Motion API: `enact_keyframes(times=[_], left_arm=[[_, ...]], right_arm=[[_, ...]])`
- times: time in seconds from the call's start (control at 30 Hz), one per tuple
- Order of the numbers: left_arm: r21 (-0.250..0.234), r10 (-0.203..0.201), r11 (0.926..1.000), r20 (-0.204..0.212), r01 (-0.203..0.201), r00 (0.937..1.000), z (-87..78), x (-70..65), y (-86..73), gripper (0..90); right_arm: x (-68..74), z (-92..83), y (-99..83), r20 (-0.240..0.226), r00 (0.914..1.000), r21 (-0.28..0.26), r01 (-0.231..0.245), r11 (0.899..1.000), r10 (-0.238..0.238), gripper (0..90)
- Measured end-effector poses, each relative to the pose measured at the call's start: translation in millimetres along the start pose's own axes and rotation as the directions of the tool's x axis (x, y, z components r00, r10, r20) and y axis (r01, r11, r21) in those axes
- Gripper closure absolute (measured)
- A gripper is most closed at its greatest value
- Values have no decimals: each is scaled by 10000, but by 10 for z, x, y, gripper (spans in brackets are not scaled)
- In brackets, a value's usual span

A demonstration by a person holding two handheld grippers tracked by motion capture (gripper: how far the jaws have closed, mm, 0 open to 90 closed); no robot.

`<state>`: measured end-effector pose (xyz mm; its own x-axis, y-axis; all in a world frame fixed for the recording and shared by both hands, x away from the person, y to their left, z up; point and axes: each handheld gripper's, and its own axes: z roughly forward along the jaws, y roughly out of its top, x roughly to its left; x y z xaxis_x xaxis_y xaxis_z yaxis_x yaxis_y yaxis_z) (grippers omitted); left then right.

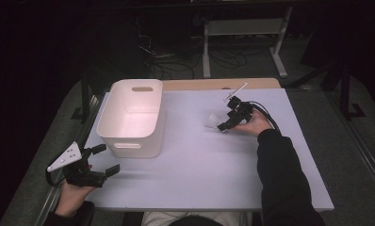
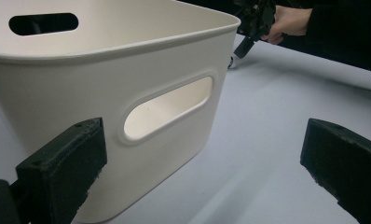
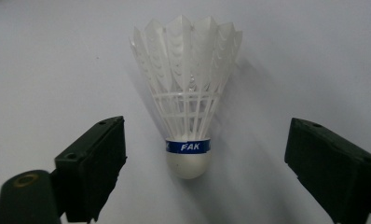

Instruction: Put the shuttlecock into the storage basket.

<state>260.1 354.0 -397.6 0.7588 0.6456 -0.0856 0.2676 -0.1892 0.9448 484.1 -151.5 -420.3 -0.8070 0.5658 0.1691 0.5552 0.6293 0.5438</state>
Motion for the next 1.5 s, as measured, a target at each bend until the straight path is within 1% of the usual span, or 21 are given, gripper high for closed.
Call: enact_keyframes(times=[0.17, 0.3, 0.37, 0.47, 0.53, 0.6, 0.67, 0.7, 0.73, 0.77, 0.8, 0.9, 0.97, 1.23, 1.5], left_arm=[[-1, 8, 10000, 4, -8, 10000, -1, 0, 0, 2], [2, 8, 10000, 2, -8, 10000, -1, 0, 0, 1], [3, 7, 10000, 2, -7, 10000, 0, 0, 0, 1], [5, 6, 10000, -2, -6, 10000, -1, -1, 0, 2], [6, 7, 10000, -6, -7, 10000, -2, 0, 0, 1], [6, -3, 10000, -7, 3, 10000, -1, -2, -1, 1], [7, -2, 10000, -7, 2, 10000, -1, -1, -1, 1], [8, -12, 10000, -4, 12, 10000, -1, -2, -1, 2], [8, -12, 10000, -4, 12, 10000, -1, -2, -1, 1], [11, -10, 10000, 5, 10, 10000, 0, -2, -1, 2], [10, -17, 10000, 10, 17, 10000, 0, -2, -1, 2], [9, -19, 10000, 9, 19, 10000, 1, -2, -1, 1], [12, -4, 10000, 1, 4, 10000, -1, -1, -1, 2], [17, -14, 10000, -5, 14, 10000, 0, -1, -2, 1], [12, -18, 10000, 10, 18, 10000, 1, -2, -2, 1]], right_arm=[[-8, 51, -50, -104, 9999, 58, -77, 10000, 78, 154], [-11, 80, -91, -150, 9998, 48, -112, 9999, 113, 200], [-11, 83, -102, -182, 9998, 7, -21, 10000, 21, 234], [0, 87, -113, -230, 9997, 2, -3, 10000, 3, 292], [7, 86, -119, -248, 9997, 5, 53, 10000, -53, 351], [14, 94, -120, -317, 9995, 72, 49, 10000, -46, 397], [19, 105, -122, -315, 9994, 120, 142, 9998, -138, 438], [27, 108, -121, -322, 9993, 123, 181, 9998, -177, 457], [27, 108, -121, -322, 9993, 123, 181, 9998, -177, 457], [38, 112, -109, -336, 9991, 156, 252, 9996, -247, 512], [40, 111, -106, -314, 9992, 161, 255, 9995, -250, 516], [50, 105, -97, -300, 9991, 83, 295, 9995, -292, 578], [59, 108, -90, -299, 9987, 61, 416, 9991, -414, 626], [73, 101, -81, -198, 9990, 168, 407, 9990, -404, 640], [93, 21, -68, -90, 9989, -44, 451, 9990, -452, 640]])
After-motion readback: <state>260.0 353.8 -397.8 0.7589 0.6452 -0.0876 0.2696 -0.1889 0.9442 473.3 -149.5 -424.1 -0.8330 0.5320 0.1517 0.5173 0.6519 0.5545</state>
